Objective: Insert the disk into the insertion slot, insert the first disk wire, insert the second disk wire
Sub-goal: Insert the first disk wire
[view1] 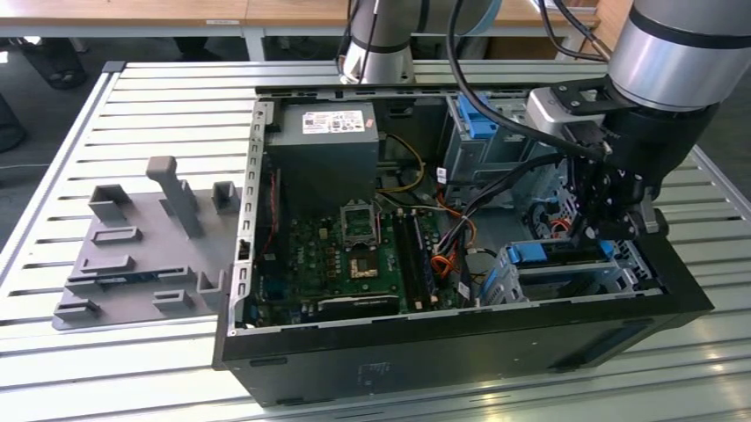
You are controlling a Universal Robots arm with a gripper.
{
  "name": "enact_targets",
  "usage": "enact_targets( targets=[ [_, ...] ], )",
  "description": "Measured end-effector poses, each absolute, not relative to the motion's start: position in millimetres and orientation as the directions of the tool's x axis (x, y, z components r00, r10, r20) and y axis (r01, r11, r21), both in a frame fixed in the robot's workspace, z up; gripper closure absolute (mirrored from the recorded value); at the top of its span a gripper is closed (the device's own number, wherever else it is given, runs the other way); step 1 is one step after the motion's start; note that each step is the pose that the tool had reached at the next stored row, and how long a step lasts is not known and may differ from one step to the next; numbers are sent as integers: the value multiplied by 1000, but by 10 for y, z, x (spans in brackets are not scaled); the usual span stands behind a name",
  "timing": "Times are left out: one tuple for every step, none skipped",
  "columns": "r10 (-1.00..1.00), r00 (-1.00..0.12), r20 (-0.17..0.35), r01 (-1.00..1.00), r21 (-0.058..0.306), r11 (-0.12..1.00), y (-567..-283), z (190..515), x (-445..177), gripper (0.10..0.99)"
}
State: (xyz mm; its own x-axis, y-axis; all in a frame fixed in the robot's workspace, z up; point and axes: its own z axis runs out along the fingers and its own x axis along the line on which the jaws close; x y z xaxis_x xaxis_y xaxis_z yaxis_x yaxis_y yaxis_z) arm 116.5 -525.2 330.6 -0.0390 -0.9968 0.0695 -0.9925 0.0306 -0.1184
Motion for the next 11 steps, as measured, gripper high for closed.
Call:
enact_targets(
  targets=[
    [-997, -39, 70, -993, -118, 31, -5252, 3306, 1165, 922],
    [-997, -39, 70, -993, -117, 30, -5252, 3305, 1166, 922],
    [-997, -39, 70, -993, -117, 31, -5252, 3301, 1166, 922],
    [-997, -39, 70, -993, -116, 31, -5252, 3294, 1167, 922],
    [-997, -39, 70, -993, -115, 31, -5252, 3287, 1168, 922],
    [-997, -39, 70, -993, -115, 31, -5252, 3281, 1168, 922],
    [-997, -39, 70, -993, -114, 31, -5252, 3278, 1168, 922],
    [-997, -39, 70, -993, -114, 31, -5252, 3278, 1168, 922],
    [-997, -39, 70, -993, -114, 31, -5252, 3277, 1168, 922],
    [-997, -39, 70, -993, -114, 31, -5252, 3277, 1169, 922],
    [-997, -39, 70, -993, -114, 31, -5252, 3276, 1169, 922]
  ],
)
